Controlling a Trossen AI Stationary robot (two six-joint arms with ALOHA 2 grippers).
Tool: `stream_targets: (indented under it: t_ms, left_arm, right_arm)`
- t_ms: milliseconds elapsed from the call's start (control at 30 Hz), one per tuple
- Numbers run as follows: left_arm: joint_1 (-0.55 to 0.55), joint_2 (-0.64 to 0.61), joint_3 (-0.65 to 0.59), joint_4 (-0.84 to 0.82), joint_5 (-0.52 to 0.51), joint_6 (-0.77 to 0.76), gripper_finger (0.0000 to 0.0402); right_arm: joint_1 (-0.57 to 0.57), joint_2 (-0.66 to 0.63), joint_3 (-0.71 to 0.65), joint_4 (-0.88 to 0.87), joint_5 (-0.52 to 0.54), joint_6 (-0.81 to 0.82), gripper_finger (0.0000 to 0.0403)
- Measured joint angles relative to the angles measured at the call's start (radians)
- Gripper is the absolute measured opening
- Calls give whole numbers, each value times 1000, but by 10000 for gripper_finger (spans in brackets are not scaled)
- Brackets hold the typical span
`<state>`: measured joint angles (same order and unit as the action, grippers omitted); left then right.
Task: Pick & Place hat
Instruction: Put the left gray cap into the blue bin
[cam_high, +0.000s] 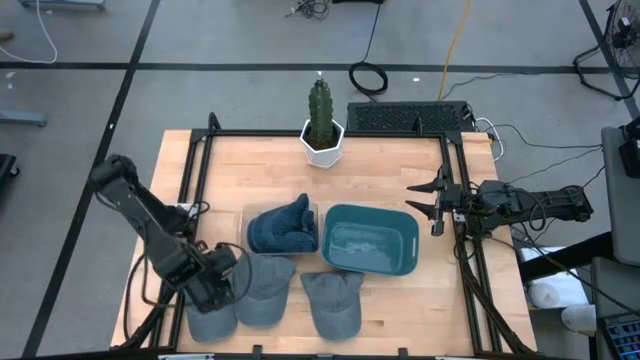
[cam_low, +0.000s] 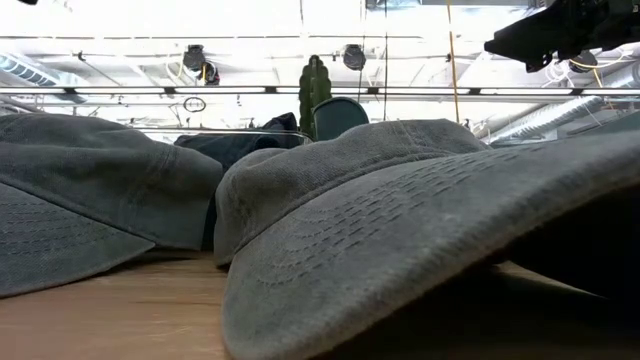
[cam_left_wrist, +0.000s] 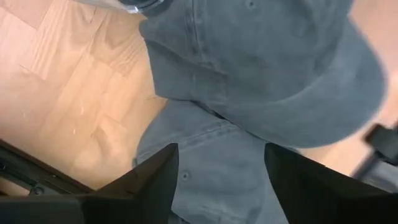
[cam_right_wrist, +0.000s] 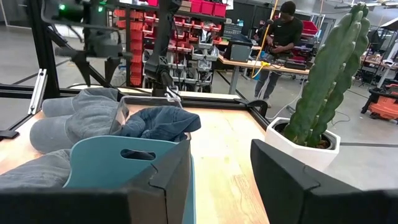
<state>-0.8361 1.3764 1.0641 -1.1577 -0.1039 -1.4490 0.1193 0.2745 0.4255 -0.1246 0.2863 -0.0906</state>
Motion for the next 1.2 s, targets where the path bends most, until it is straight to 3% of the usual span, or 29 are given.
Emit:
stream_targets:
  t_ms: [100,233,667,933,1067,1200]
  left_arm:
    - [-2,52,0,3,4,-1,260]
    - [12,122,0,6,102,-14,270]
    - [58,308,-36,21,256,-21,271]
    - [76,309,-164,255,321,38,266]
    - [75,304,-161,282,313,83,222]
    - [86,278,-159,288,349,91,119]
  right_arm:
    - [0,0,0,0,0,0,155]
    - [0,0,0,0,0,0,155]
    - [0,0,0,0,0,0,155]
    - [0,0,0,0,0,0,155]
    - [0,0,0,0,0,0,155]
    - [0,0,0,0,0,0,155]
